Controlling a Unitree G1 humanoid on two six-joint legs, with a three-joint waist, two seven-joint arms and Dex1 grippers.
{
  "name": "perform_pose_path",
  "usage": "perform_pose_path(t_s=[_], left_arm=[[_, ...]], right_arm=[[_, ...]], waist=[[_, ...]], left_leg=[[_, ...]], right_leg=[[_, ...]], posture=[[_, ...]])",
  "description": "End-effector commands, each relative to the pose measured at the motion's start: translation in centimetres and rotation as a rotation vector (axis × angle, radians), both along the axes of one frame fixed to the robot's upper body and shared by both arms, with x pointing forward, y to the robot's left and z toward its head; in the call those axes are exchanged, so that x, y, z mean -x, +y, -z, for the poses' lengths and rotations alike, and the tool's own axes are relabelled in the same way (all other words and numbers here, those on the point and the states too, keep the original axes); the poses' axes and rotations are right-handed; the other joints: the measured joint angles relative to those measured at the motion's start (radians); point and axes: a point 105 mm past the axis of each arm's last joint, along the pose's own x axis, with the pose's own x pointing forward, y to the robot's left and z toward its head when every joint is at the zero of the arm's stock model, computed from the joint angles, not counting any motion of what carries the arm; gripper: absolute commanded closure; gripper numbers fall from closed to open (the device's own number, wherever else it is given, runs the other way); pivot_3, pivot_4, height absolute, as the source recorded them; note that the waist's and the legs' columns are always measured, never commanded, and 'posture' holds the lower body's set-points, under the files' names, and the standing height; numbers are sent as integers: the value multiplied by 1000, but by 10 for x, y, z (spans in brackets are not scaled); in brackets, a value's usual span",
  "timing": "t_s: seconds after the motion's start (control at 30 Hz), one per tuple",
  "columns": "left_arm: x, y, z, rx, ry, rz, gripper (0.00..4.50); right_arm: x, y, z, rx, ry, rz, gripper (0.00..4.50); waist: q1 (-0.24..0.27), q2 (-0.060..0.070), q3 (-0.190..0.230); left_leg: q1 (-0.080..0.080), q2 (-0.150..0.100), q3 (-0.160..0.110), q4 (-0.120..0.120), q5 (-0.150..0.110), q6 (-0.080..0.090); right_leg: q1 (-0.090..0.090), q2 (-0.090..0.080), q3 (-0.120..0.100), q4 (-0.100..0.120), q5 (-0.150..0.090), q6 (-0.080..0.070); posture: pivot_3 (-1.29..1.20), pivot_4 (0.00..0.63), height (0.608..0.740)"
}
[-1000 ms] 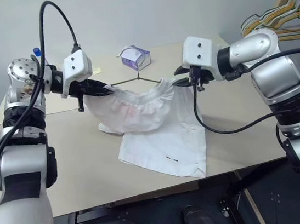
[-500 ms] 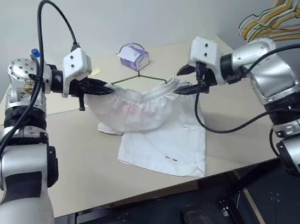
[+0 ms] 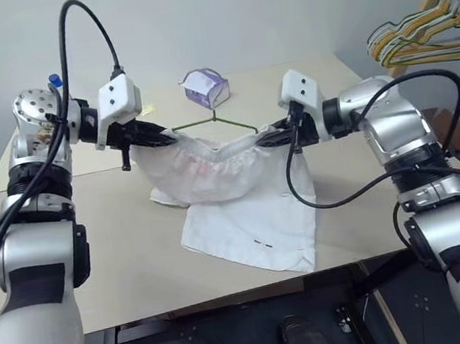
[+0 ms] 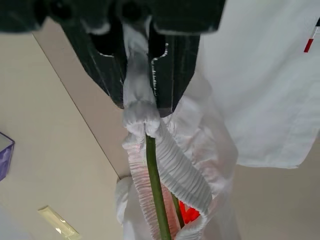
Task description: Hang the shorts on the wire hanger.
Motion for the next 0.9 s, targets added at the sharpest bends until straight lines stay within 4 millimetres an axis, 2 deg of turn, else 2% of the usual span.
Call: perform_pose_path(t_s=[0.03,0.07,0.1,0.13,0.3,0.5,0.6,0.67,0.73,0.9], left_arm=[[2,-5,-16,69,-52,29,4500],[1,-5,-17,85,-45,25,4500],[1,-6,-18,92,-50,27,3807],[1,-6,-18,95,-56,26,3585],[-9,-5,-25,157,-107,-53,1925],[-13,7,-69,433,-230,-132,12],[-15,15,-88,569,-284,-184,0],[-15,19,-93,627,-294,-203,0],[-9,21,-92,681,-262,-162,0],[14,12,-70,728,-177,-28,0]], right_arm=[[0,2,-18,-23,-65,-7,4397],[0,2,-17,-20,-69,-8,4397],[0,2,-17,-23,-68,-6,4397],[1,2,-17,-24,-67,-5,4397],[2,-2,-17,-30,-69,10,4398],[6,-14,-17,-61,-64,71,4399],[8,-26,-17,-87,-50,157,4399],[7,-38,-18,-112,-31,268,4399],[13,-49,-19,-104,-12,344,4399],[31,-84,-23,-136,69,646,4399]], waist=[[0,0,0],[0,0,0],[0,0,0],[0,0,0],[0,0,0],[-7,0,0],[-12,0,0],[-16,0,0],[-18,0,0],[-26,0,0]], left_leg=[[0,0,0,0,0,0],[0,0,0,0,0,0],[0,0,0,0,0,0],[0,0,0,0,0,0],[0,0,0,0,0,0],[0,0,0,0,0,0],[0,0,0,0,0,0],[0,0,-1,0,0,0],[0,0,-1,0,0,0],[0,0,-1,0,0,0]], right_leg=[[0,0,0,0,0,0],[0,0,0,0,0,0],[0,0,0,0,0,0],[0,0,0,0,0,0],[0,0,0,0,0,0],[0,0,0,0,0,0],[0,0,0,0,0,0],[0,0,0,0,0,0],[0,-1,0,0,0,0],[0,-1,0,1,0,0]], posture=[[-74,0,740],[-75,0,740],[-78,0,740],[-79,0,740],[-87,0,740],[-106,0,740],[-113,0,740],[-119,0,740],[-130,0,740],[-158,0,740]])
